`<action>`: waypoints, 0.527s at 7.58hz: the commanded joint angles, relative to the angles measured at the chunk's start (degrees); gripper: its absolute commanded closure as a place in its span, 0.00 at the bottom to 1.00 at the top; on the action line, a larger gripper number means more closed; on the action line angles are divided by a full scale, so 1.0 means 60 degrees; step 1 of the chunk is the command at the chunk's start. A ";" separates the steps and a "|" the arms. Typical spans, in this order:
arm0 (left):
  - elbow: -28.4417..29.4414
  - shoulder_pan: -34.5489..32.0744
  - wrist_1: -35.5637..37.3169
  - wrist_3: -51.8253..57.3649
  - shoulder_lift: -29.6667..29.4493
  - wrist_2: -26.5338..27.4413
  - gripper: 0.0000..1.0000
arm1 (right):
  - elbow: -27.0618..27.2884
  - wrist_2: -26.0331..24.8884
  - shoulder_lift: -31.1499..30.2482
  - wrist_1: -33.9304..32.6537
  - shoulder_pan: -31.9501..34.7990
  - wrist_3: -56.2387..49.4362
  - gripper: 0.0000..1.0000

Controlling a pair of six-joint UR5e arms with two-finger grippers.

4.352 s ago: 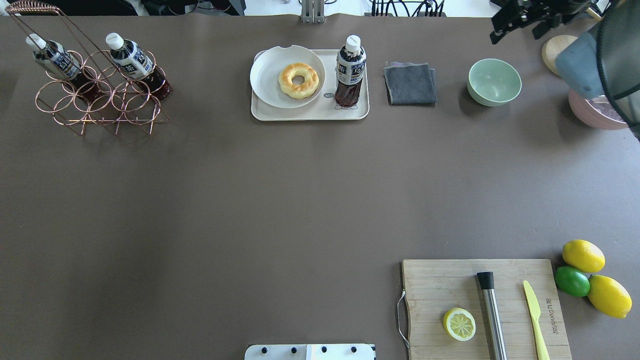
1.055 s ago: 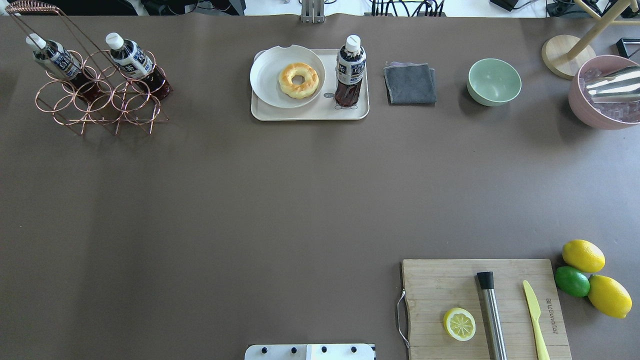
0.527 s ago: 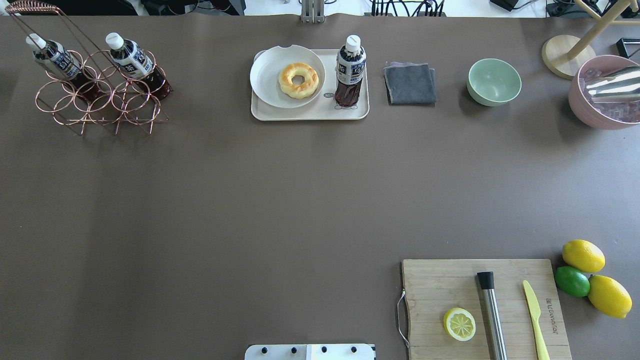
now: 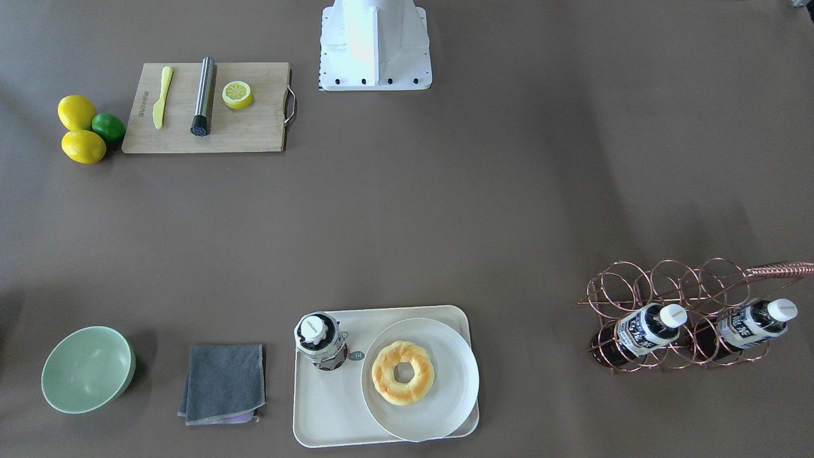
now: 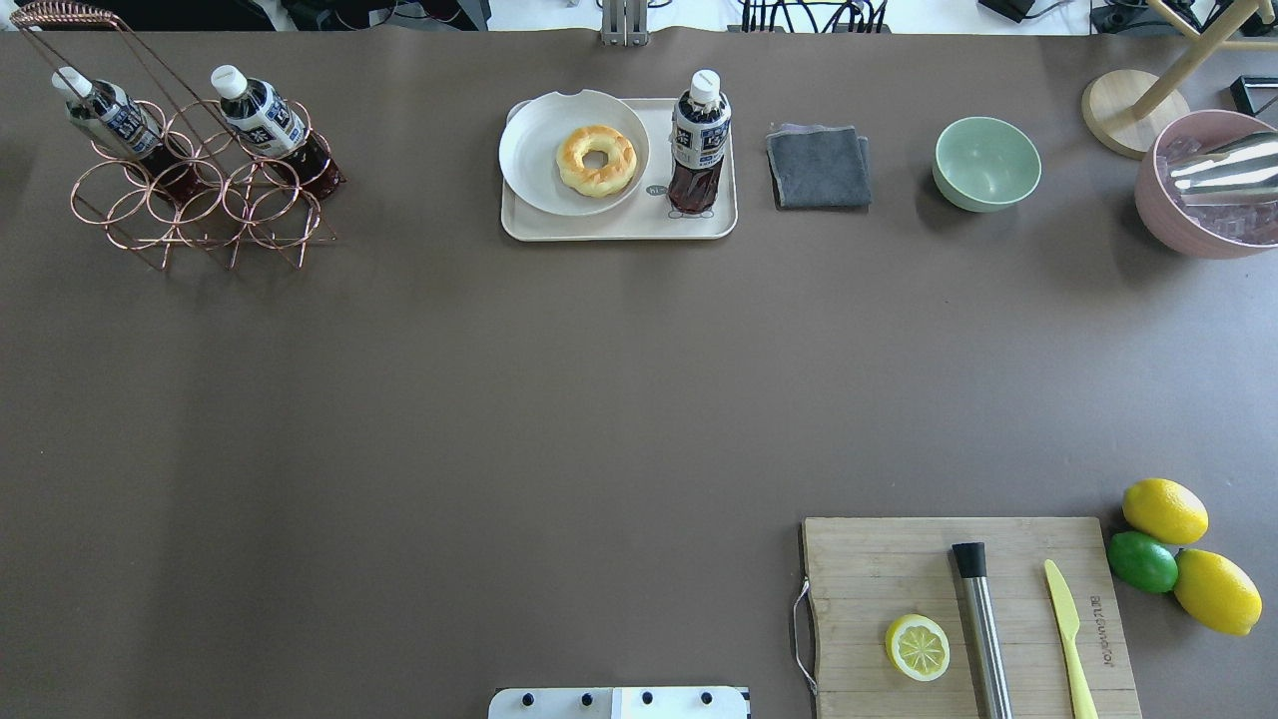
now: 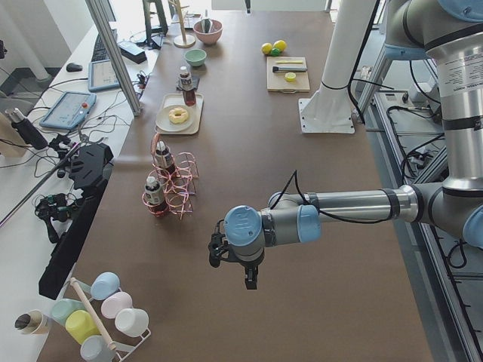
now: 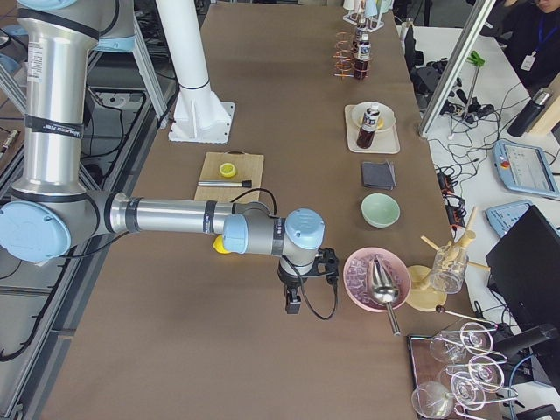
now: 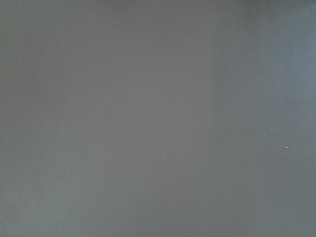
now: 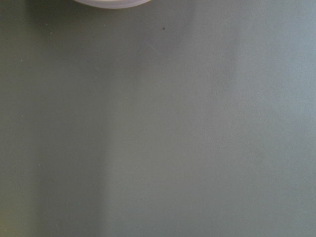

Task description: Place tea on tray

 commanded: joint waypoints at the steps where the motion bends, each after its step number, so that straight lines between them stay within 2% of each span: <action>1: 0.0007 0.0000 0.0000 0.0001 0.0010 0.0000 0.01 | 0.0026 0.0000 -0.0004 0.0000 0.0000 0.0000 0.00; 4: 0.0037 0.0000 0.0015 -0.0014 0.0010 0.0190 0.01 | 0.0026 0.0014 -0.0004 0.0000 0.0000 0.0000 0.00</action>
